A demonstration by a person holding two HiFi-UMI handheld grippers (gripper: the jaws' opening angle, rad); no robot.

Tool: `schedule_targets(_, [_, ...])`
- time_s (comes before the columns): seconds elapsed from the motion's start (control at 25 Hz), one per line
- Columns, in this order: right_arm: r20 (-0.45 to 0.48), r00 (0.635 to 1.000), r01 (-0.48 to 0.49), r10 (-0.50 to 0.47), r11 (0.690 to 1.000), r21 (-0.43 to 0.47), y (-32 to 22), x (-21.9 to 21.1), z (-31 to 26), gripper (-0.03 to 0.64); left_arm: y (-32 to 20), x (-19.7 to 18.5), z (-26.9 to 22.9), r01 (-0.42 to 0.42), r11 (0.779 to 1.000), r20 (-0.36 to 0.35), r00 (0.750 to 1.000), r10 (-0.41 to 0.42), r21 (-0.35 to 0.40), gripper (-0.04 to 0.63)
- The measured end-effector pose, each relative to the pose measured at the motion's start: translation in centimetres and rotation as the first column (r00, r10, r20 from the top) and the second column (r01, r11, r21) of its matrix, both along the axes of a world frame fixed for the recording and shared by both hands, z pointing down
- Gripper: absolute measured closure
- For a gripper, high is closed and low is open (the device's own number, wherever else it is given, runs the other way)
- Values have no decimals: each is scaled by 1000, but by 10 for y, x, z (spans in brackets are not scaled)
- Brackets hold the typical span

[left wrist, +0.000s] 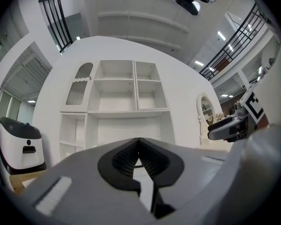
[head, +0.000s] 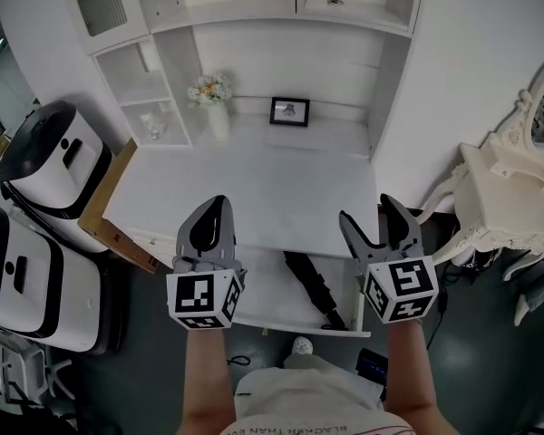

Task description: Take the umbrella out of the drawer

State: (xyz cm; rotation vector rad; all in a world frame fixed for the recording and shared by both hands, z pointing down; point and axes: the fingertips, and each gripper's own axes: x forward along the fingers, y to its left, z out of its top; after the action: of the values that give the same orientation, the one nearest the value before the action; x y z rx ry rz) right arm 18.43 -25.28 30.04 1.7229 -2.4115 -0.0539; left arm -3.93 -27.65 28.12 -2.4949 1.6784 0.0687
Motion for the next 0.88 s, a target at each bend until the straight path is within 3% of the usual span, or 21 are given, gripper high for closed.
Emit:
schedule_targets(0.44, [14, 998, 56, -55, 991, -123, -38, 3, 57, 305, -28, 9, 45, 34, 995, 24, 999, -31, -95, 588])
schedule_targets(0.88, [19, 996, 88, -87, 946, -310, -33, -21, 136, 305, -27, -3, 99, 38, 974, 28, 999, -33, -222, 588])
